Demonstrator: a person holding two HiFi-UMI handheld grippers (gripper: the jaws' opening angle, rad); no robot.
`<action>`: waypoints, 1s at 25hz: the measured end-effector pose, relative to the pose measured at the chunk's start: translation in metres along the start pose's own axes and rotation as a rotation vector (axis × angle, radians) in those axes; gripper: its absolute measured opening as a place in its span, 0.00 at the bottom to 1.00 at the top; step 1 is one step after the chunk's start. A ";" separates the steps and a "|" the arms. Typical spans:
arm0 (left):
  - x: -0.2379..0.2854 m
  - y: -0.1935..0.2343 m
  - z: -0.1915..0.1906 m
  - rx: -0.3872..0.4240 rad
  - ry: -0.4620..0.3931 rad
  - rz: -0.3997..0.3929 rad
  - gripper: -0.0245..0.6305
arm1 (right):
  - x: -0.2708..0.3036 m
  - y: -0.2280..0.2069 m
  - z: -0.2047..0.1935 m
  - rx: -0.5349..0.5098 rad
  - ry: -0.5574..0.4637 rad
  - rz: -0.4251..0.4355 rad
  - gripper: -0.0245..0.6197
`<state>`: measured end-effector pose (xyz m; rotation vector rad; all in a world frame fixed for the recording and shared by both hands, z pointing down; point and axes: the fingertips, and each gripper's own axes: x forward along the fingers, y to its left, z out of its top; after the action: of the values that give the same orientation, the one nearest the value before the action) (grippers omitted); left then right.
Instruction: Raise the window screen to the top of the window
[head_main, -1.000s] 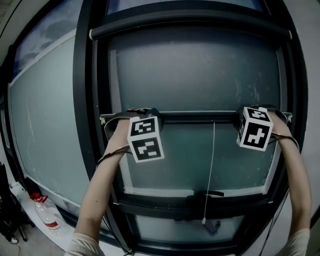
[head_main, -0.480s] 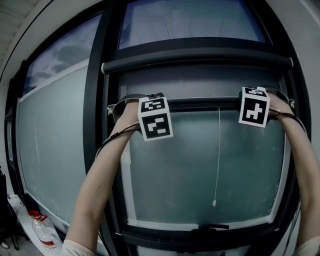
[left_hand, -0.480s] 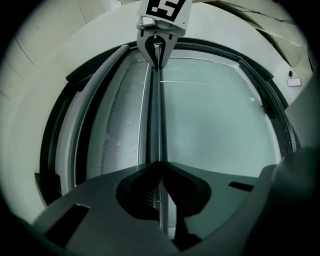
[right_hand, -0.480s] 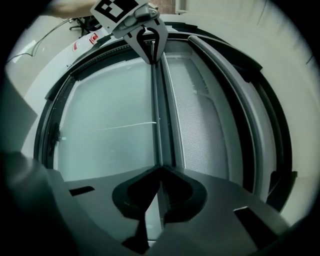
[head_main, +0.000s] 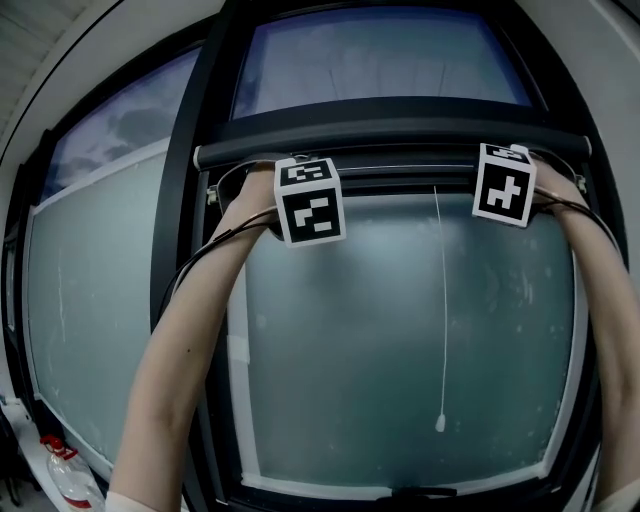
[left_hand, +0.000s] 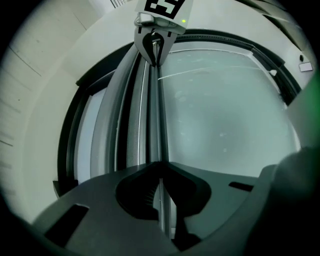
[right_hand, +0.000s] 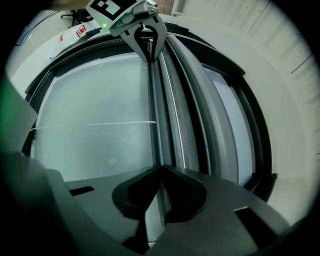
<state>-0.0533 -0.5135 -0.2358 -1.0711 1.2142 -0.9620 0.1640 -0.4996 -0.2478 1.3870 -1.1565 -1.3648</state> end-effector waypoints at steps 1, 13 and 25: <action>0.001 0.007 0.000 -0.002 -0.004 0.013 0.07 | 0.001 -0.007 0.001 -0.003 -0.006 -0.007 0.07; 0.008 0.041 -0.003 -0.005 -0.023 0.020 0.07 | 0.005 -0.039 0.003 -0.004 -0.062 -0.067 0.07; -0.067 -0.104 0.002 -1.004 -0.411 0.076 0.07 | -0.081 0.069 -0.007 0.770 -0.391 -0.179 0.07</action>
<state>-0.0594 -0.4730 -0.1185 -1.8625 1.3780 0.0161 0.1698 -0.4357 -0.1630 1.8250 -1.9999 -1.4158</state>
